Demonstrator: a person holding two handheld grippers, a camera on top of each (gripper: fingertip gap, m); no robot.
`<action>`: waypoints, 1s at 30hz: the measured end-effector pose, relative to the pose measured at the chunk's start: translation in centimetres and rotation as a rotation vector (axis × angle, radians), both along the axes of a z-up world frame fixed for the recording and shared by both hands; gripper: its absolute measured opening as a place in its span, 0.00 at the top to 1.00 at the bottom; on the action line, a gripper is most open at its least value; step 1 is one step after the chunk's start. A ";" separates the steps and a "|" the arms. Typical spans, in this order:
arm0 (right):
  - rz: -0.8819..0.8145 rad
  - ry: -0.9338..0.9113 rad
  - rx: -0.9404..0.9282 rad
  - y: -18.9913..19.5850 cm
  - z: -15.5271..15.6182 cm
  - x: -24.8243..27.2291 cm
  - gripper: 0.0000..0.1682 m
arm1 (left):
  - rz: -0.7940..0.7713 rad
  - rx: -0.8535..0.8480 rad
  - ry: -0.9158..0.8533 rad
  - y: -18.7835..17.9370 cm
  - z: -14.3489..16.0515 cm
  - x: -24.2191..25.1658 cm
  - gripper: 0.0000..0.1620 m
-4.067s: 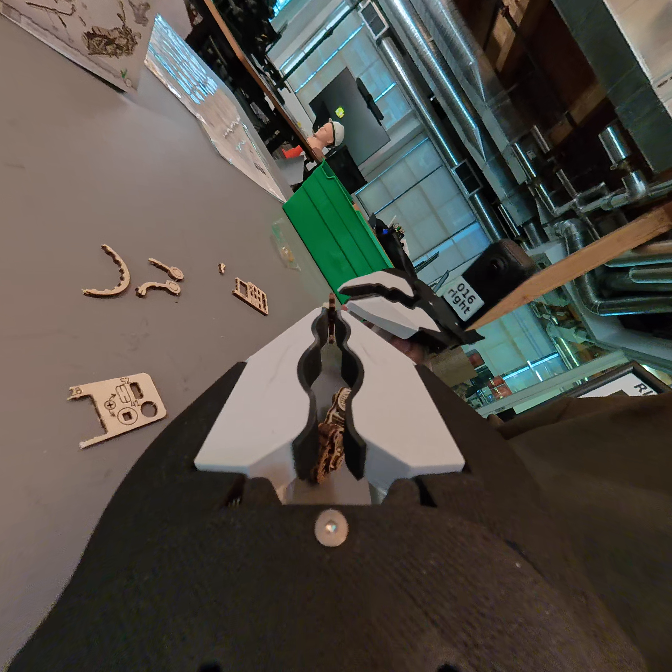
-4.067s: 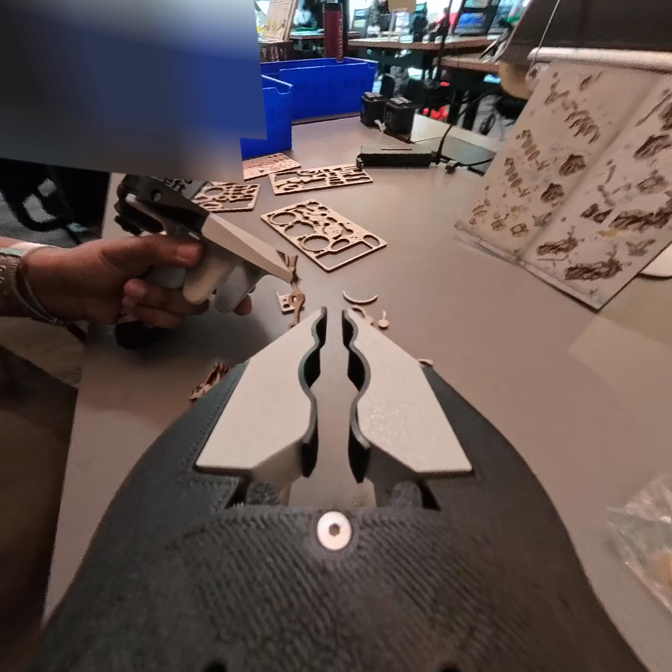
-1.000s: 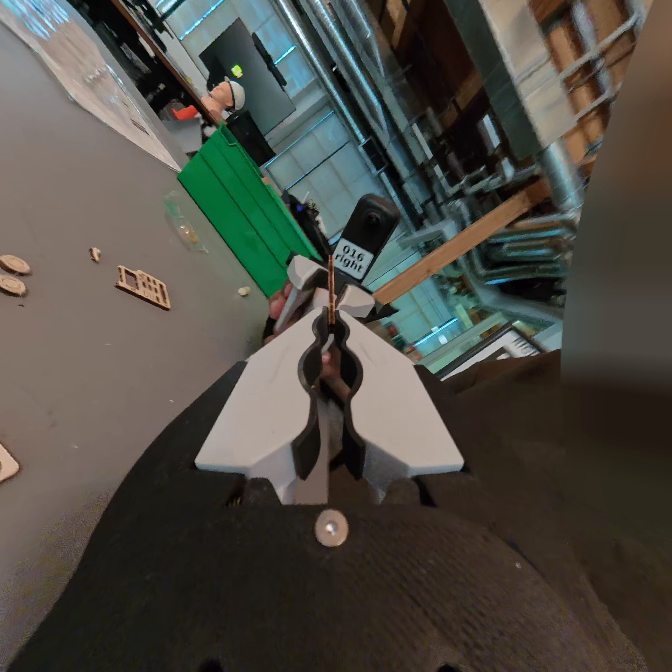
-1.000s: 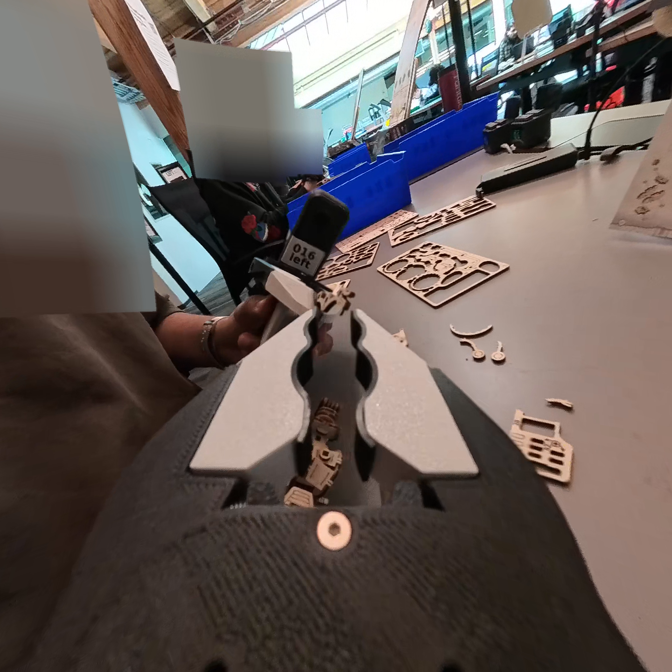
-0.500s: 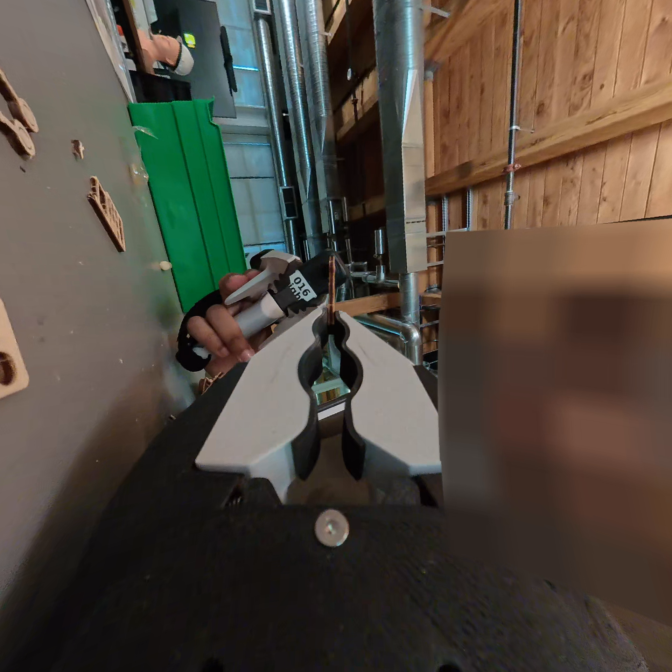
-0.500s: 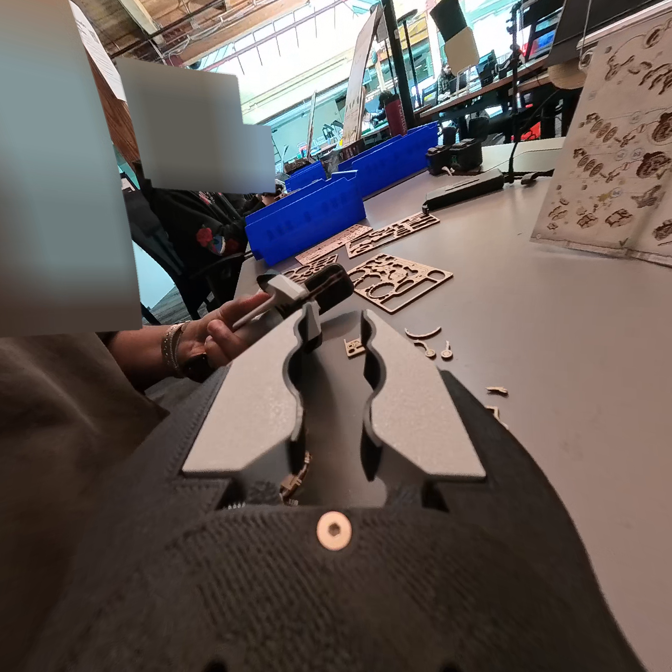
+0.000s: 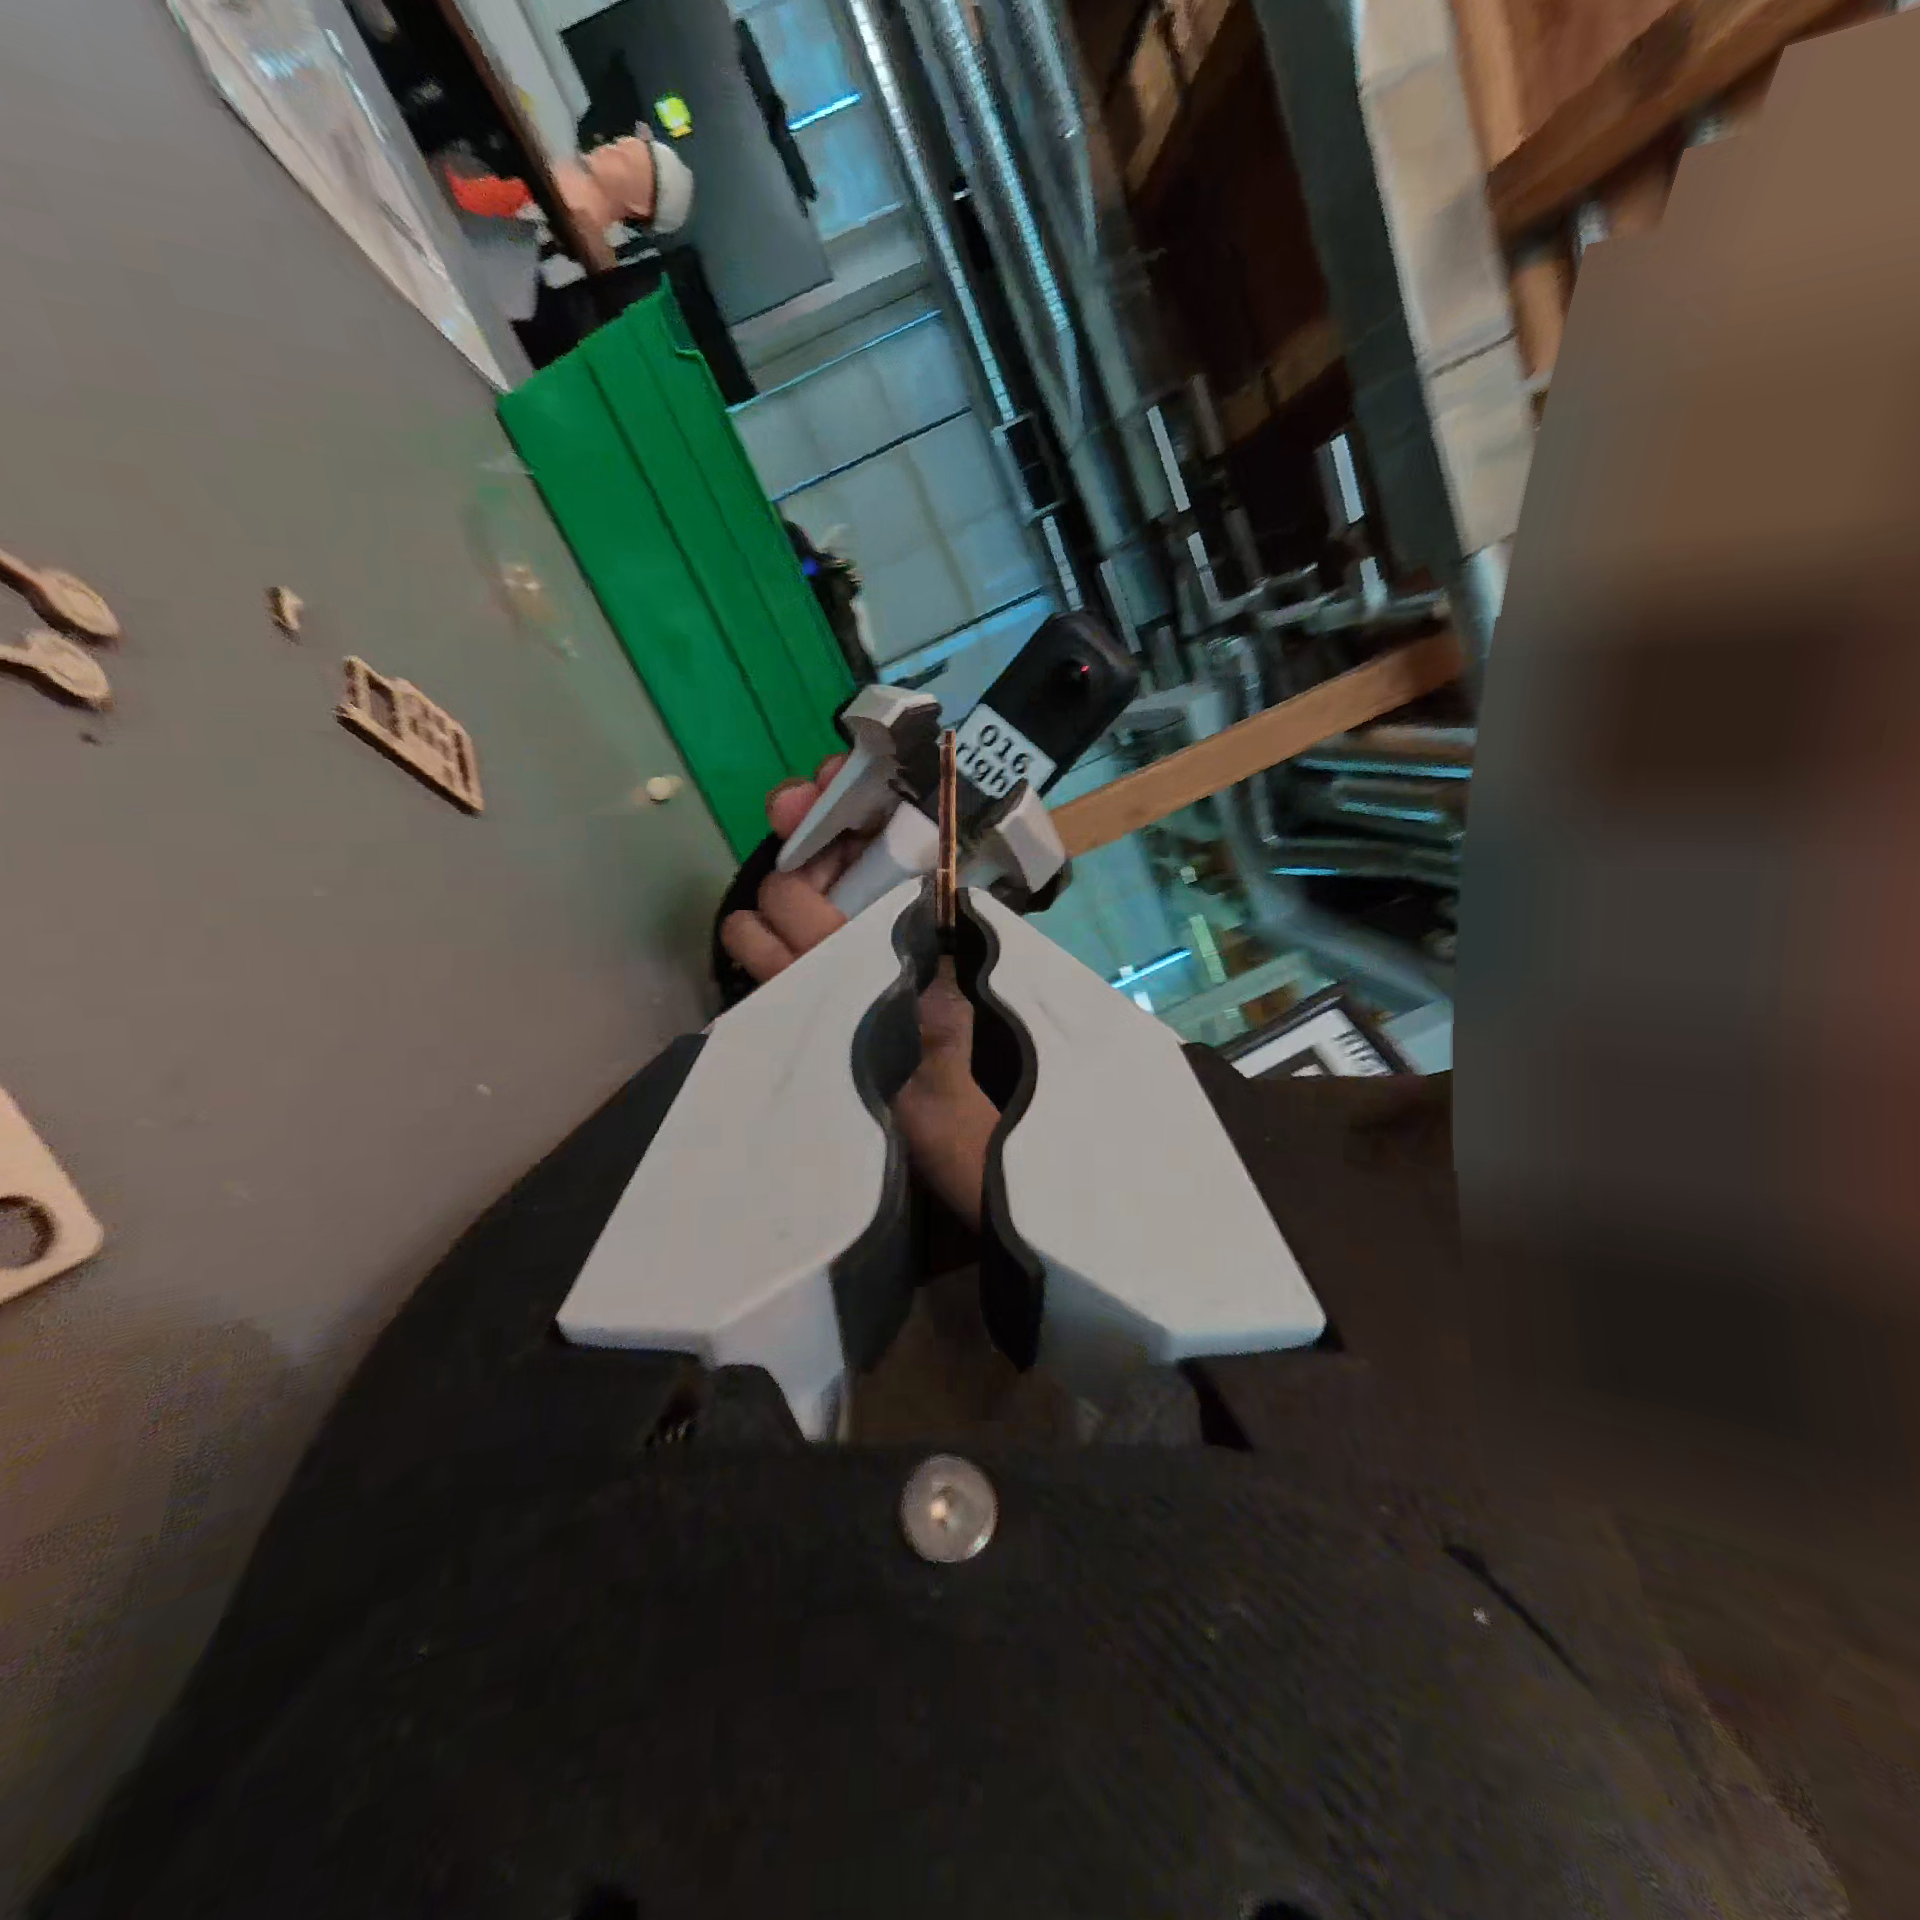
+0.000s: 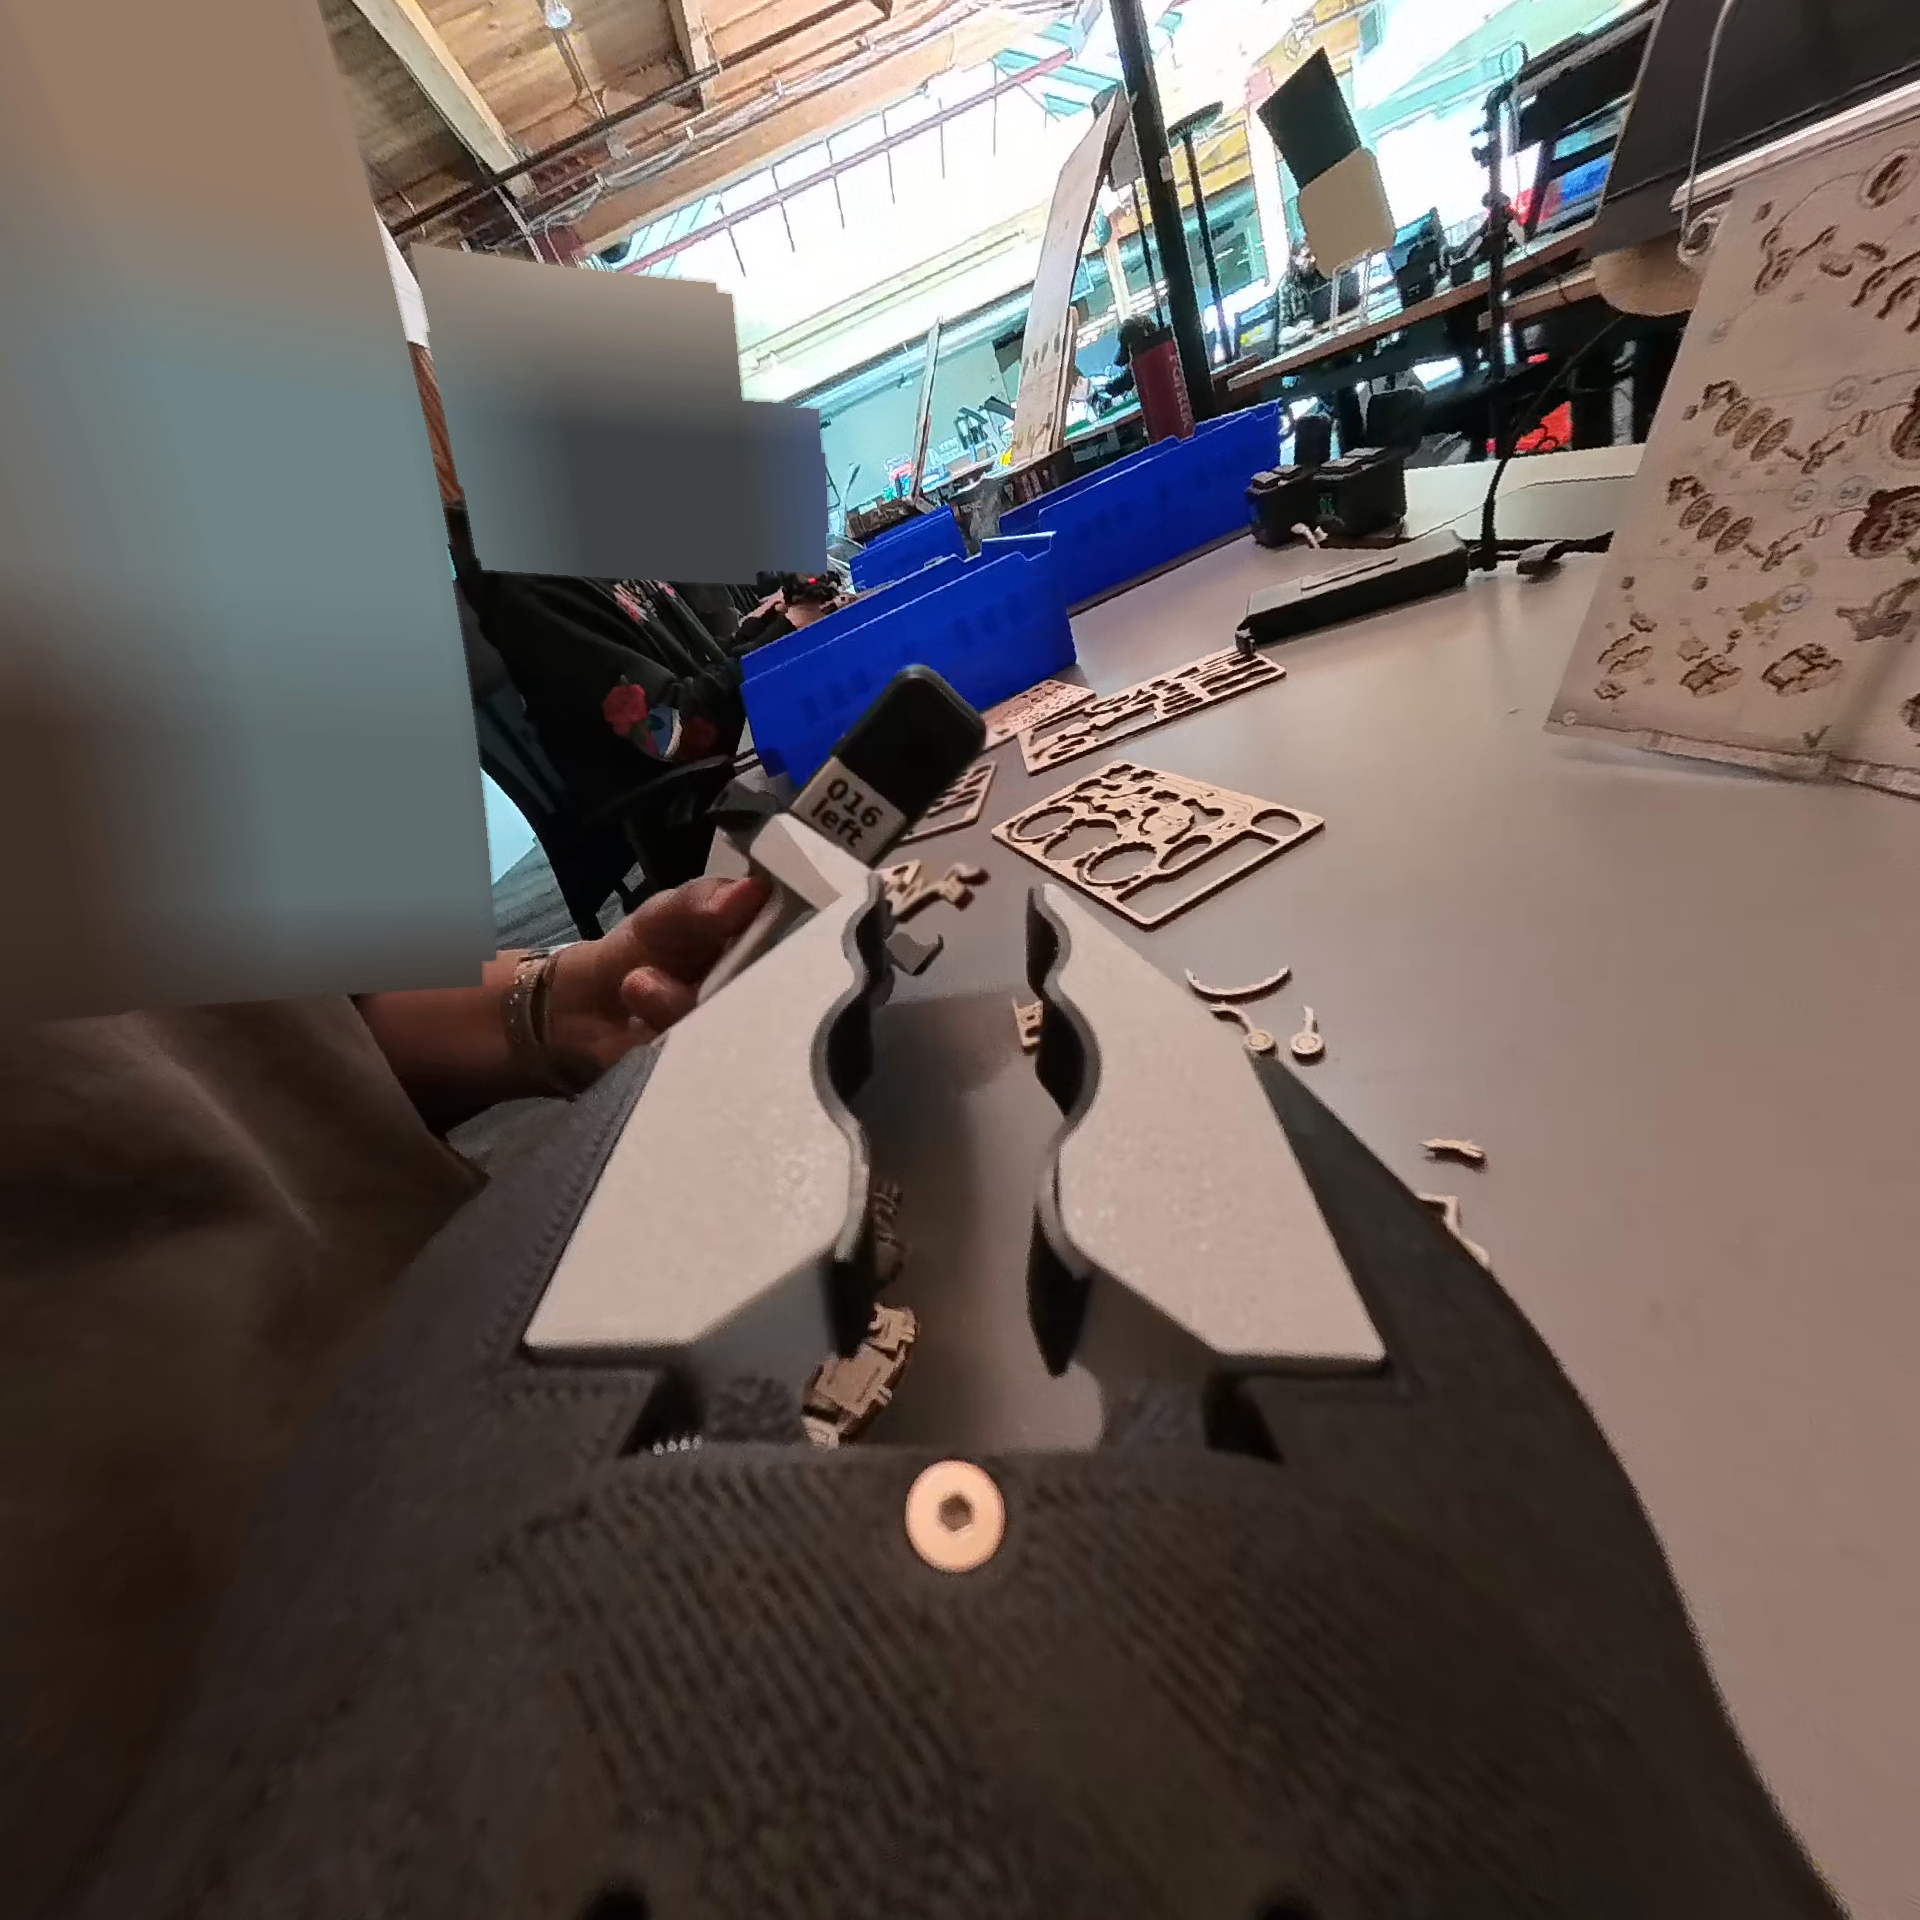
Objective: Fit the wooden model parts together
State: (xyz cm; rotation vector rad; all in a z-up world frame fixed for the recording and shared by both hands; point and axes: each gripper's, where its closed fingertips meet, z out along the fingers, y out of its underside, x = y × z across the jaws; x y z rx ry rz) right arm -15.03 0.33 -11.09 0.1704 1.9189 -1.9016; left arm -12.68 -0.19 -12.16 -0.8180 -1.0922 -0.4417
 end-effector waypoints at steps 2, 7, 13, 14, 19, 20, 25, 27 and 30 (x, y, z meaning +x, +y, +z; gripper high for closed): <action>0.009 -0.012 0.007 0.1 -0.2 0.0 0.85 | 0.021 -0.088 0.013 0.0 -0.5 -0.1 1.00; 0.037 -0.013 0.059 0.1 -1.2 0.2 0.89 | 0.039 -0.208 0.029 0.4 -1.2 -0.1 1.00; 0.072 -0.057 0.087 0.2 -1.6 0.3 0.94 | 0.027 -0.174 0.008 1.3 -1.2 0.1 1.00; 0.090 -0.086 0.091 0.3 -1.6 0.3 0.95 | 0.031 -0.189 0.016 1.4 -1.3 0.1 1.00; 0.178 -0.291 0.133 0.7 -2.1 0.3 0.98 | 0.026 -0.292 0.059 1.7 -1.7 0.3 0.88; 0.196 -0.345 0.141 0.8 -2.2 0.2 0.99 | 0.019 -0.309 0.070 1.7 -1.7 0.3 0.82; 0.254 -0.559 0.168 1.4 -2.5 -0.3 1.00 | 0.007 -0.480 0.125 1.5 -2.7 0.5 0.71; 0.296 -0.636 0.194 1.7 -2.7 -0.1 1.00 | 0.018 -0.555 0.142 1.2 -3.1 0.4 0.71; 0.359 -0.722 0.295 1.9 -4.3 1.1 1.00 | 0.000 -0.550 0.164 1.2 -2.7 0.6 0.74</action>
